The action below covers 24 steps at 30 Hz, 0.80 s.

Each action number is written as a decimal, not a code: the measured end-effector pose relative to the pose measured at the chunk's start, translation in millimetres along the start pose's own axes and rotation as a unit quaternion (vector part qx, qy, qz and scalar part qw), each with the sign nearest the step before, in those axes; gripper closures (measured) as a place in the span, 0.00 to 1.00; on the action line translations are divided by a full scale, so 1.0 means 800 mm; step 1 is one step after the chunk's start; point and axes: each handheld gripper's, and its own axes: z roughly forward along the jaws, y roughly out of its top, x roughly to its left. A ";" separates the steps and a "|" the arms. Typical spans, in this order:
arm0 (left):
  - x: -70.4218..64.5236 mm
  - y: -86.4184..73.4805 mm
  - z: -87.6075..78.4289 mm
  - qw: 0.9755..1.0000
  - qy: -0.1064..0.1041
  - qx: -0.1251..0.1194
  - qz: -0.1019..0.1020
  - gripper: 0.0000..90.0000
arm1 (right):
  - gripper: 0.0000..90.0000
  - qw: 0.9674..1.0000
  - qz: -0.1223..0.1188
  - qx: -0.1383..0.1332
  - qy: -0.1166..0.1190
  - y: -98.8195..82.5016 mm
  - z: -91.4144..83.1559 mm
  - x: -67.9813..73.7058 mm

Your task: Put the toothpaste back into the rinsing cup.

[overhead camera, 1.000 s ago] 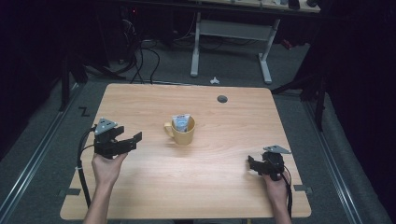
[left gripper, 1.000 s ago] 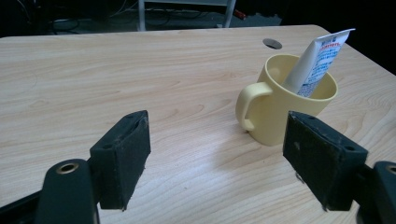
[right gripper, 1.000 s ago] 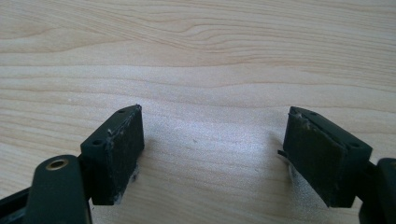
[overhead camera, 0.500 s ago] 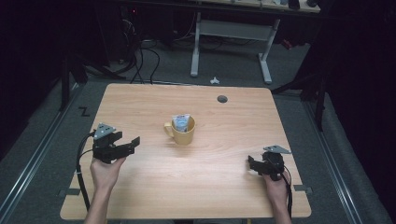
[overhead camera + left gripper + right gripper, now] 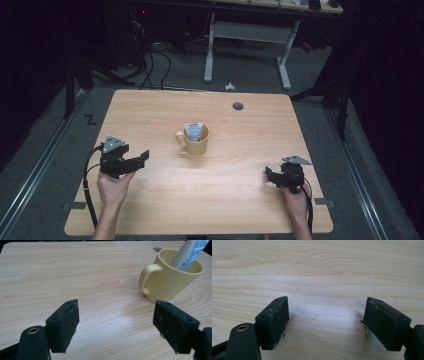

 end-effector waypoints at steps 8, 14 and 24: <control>0.000 -0.010 0.009 1.000 0.002 0.012 -0.004 0.24 | 0.23 1.000 0.000 0.000 0.000 0.000 0.000 0.000; 0.000 -0.015 0.014 1.000 0.005 0.018 -0.005 0.25 | 0.23 1.000 0.000 0.000 0.000 0.000 0.000 0.000; 0.001 -0.027 0.023 1.000 0.008 0.030 -0.006 0.25 | 0.23 1.000 0.000 0.000 0.000 0.000 0.000 0.000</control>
